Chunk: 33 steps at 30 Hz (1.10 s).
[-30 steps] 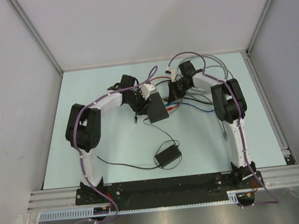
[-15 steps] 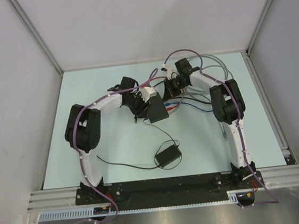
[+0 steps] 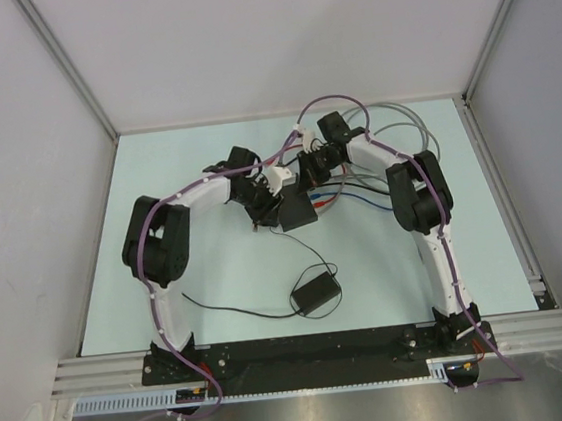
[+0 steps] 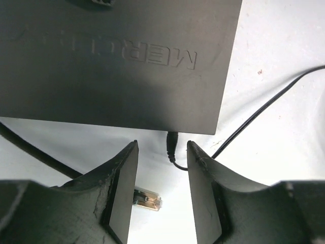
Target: Pull the plug from the switch port
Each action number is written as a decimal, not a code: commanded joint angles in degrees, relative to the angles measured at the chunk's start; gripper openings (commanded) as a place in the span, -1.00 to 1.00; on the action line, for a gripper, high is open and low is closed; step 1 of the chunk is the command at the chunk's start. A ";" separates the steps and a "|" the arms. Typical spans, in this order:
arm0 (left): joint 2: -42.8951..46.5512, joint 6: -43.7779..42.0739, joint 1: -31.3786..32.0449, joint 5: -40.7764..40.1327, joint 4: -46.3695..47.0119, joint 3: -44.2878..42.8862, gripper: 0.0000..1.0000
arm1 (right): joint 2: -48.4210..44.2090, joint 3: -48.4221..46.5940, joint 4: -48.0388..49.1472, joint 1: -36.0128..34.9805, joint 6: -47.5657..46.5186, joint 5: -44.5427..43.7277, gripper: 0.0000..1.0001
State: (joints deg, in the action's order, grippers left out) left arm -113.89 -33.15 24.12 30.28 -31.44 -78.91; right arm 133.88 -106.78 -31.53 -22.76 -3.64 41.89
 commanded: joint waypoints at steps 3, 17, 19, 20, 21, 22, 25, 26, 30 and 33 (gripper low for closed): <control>0.51 -1.92 1.72 -0.48 -0.20 0.69 -0.10 | 1.20 -1.32 -0.90 -0.61 -1.81 -2.69 -1.00; 4.98 -3.76 -1.08 -5.49 -5.12 6.29 -1.00 | 1.03 1.40 -0.90 -0.53 -3.39 -6.12 -1.00; 6.04 -5.25 -3.62 -6.11 -5.56 8.15 -1.00 | 1.20 1.40 -0.99 -0.53 -3.57 -6.29 -1.00; 6.91 -5.52 -4.16 -6.20 -5.82 8.77 -1.00 | 1.29 1.31 -0.99 -0.53 -3.74 -6.21 -1.00; 7.44 -5.79 -4.43 -6.20 -6.17 8.78 -1.00 | 1.55 1.31 -0.82 -0.61 -3.74 -6.29 -1.00; 7.97 -5.79 -4.61 -6.11 -6.52 8.60 -1.00 | 1.73 1.23 -0.82 -0.53 -3.83 -6.38 -1.00; 9.38 -5.09 -4.52 -4.44 -6.79 7.46 -1.00 | 2.17 0.96 -1.17 -0.70 -4.36 -6.99 -1.00; 9.30 -4.74 -4.52 -4.44 -6.44 7.46 -1.00 | 2.26 0.96 -1.34 -0.96 -4.71 -7.08 -1.00; 6.05 -3.86 -4.08 -4.44 -5.47 7.37 -1.00 | 1.91 -0.17 -0.64 -0.88 -4.89 -6.65 -1.00; 5.34 -3.51 -3.64 -4.53 -4.16 7.28 -1.00 | 1.21 -2.98 -0.11 -1.05 -3.39 -4.63 -1.00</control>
State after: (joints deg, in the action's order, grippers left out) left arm -108.44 -36.49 19.88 25.61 -36.14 -71.18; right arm 135.44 -106.28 -31.94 -23.46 -6.63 37.95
